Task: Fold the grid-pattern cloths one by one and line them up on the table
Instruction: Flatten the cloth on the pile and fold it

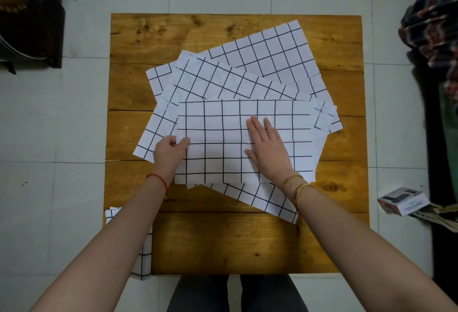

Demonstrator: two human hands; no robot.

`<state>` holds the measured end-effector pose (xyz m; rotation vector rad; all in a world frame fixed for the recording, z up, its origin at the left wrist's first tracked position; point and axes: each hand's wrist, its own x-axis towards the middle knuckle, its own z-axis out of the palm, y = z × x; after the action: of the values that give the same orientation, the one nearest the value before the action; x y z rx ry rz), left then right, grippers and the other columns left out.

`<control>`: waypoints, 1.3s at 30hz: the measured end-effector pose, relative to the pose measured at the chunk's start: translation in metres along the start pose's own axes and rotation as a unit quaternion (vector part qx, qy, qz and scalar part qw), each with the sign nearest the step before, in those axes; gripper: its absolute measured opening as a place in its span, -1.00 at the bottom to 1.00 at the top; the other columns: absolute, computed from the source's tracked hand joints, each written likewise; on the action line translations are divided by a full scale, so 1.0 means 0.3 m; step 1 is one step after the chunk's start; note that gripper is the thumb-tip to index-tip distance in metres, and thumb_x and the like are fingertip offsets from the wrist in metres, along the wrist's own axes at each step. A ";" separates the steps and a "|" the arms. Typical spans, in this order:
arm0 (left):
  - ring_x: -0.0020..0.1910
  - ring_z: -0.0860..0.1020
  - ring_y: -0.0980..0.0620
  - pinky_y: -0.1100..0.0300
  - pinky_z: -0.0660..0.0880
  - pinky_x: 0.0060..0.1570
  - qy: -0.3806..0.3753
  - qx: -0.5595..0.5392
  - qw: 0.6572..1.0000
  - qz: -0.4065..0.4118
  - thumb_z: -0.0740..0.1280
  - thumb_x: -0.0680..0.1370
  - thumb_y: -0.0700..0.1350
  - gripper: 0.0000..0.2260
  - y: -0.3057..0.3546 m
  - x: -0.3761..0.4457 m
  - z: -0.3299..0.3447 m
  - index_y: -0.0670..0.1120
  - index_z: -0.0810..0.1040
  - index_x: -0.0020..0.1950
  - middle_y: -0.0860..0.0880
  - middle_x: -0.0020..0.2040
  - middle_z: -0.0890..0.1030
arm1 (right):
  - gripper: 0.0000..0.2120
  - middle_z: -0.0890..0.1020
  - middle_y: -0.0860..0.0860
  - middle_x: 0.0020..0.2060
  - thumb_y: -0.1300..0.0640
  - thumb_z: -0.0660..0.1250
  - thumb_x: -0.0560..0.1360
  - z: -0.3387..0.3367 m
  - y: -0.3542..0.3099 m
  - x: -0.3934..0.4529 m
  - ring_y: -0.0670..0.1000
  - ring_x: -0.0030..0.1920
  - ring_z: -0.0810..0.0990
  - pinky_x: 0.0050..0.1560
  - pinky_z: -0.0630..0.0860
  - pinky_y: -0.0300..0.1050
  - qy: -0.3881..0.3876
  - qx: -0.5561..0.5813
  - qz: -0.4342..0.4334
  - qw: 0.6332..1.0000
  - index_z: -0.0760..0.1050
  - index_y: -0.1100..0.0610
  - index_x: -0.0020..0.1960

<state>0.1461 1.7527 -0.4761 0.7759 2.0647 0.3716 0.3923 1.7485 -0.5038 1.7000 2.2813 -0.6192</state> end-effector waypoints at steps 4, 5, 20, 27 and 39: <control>-0.35 0.21 0.02 0.14 0.17 -0.34 -0.004 -0.016 0.999 0.049 0.34 0.51 -0.05 -0.67 0.037 -0.029 -0.070 -0.05 0.23 -0.32 0.00 -0.35 0.22 | -0.35 0.16 0.08 0.54 -0.04 0.26 0.57 0.005 -0.031 -0.008 0.24 0.50 0.16 0.48 0.19 0.16 0.022 -0.027 -0.017 0.999 0.09 0.13 0.56; -0.36 0.20 0.03 0.13 0.17 -0.33 -0.015 -0.020 0.997 0.070 0.34 0.50 -0.07 -0.67 0.049 -0.040 -0.088 -0.05 0.22 -0.32 0.01 -0.36 0.22 | -0.35 0.17 0.08 0.54 -0.04 0.26 0.57 0.008 -0.043 -0.009 0.24 0.49 0.18 0.47 0.20 0.16 0.022 -0.029 -0.019 0.999 0.10 0.12 0.56; -0.60 0.29 0.19 0.43 0.26 -0.57 -0.199 -0.018 0.953 0.229 0.34 0.56 -0.13 -0.91 0.243 -0.264 -0.019 -0.01 0.43 -0.06 0.11 -0.56 0.33 | -0.49 0.39 0.15 0.39 -0.01 0.07 0.53 -0.004 -0.158 0.001 0.22 0.30 0.38 0.27 0.40 0.12 0.112 0.081 -0.002 0.990 0.32 0.18 0.42; -0.34 0.49 0.27 0.36 0.42 -0.28 -0.203 -0.019 0.944 0.259 0.37 0.54 -0.09 -0.91 0.249 -0.291 0.186 -0.04 0.48 -0.04 0.07 -0.04 0.54 | -0.75 0.66 0.00 -0.12 0.13 0.13 0.61 -0.060 0.025 -0.105 0.00 -0.12 0.59 -0.10 0.48 -0.17 0.198 0.417 0.210 0.862 0.58 0.12 0.06; 0.26 0.36 0.13 0.30 0.30 0.31 -0.144 0.091 0.936 0.308 0.24 0.56 -0.25 -0.64 0.110 -0.219 0.243 -0.12 0.44 0.36 0.00 0.28 0.48 | -0.78 0.61 0.03 -0.30 0.04 0.22 0.55 -0.044 0.148 -0.111 0.01 -0.25 0.55 -0.32 0.43 -0.16 0.138 0.371 0.304 0.866 0.54 0.15 -0.14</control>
<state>0.2464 1.7333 -0.4590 1.5024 1.5576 0.3805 0.4454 1.7369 -0.4867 2.8432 1.5271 -1.2510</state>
